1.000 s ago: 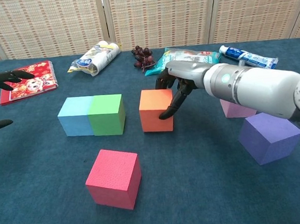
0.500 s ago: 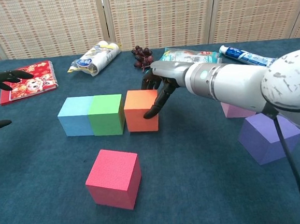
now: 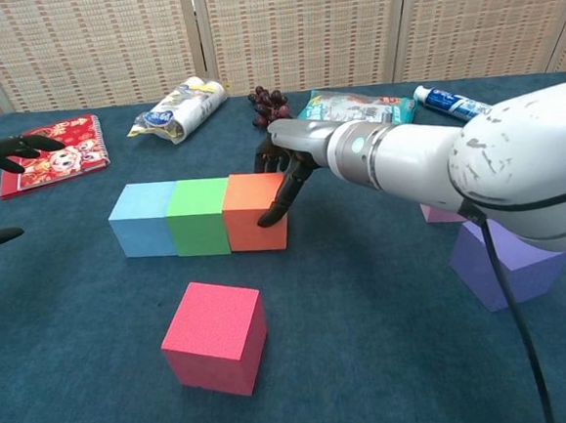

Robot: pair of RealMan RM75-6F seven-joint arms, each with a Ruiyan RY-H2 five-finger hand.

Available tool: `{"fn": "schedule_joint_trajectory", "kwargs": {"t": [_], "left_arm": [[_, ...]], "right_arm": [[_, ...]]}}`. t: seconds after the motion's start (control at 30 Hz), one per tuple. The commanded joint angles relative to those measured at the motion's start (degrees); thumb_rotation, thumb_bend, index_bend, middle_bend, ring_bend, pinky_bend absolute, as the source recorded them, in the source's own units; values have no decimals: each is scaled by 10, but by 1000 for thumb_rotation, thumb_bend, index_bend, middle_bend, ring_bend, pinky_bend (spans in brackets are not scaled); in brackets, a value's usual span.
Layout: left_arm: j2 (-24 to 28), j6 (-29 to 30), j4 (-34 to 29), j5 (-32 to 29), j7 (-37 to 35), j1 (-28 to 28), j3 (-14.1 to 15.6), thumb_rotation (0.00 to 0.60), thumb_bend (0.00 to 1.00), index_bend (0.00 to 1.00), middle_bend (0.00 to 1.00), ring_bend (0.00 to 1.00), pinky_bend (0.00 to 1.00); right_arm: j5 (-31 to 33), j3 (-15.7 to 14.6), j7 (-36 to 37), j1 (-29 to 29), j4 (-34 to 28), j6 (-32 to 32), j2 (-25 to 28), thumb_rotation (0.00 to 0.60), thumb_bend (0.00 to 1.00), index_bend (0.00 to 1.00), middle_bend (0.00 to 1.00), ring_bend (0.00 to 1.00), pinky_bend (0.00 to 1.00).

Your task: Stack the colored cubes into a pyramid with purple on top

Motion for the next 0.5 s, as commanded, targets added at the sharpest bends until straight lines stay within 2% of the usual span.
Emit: {"fn": "schedule_joint_trajectory", "kwargs": {"t": [0.03, 0.5], "left_arm": [[-1, 0, 2, 1, -1, 0, 0, 600, 344, 0, 0, 0, 127], [-2, 2, 6, 3, -7, 2, 3, 600, 344, 0, 0, 0, 127]], "right_arm": [[2, -1, 0, 2, 4, 0, -3, 600, 216, 549, 433, 310, 357], [4, -4, 0, 5, 2, 4, -1, 600, 216, 530, 433, 309, 355]]}}
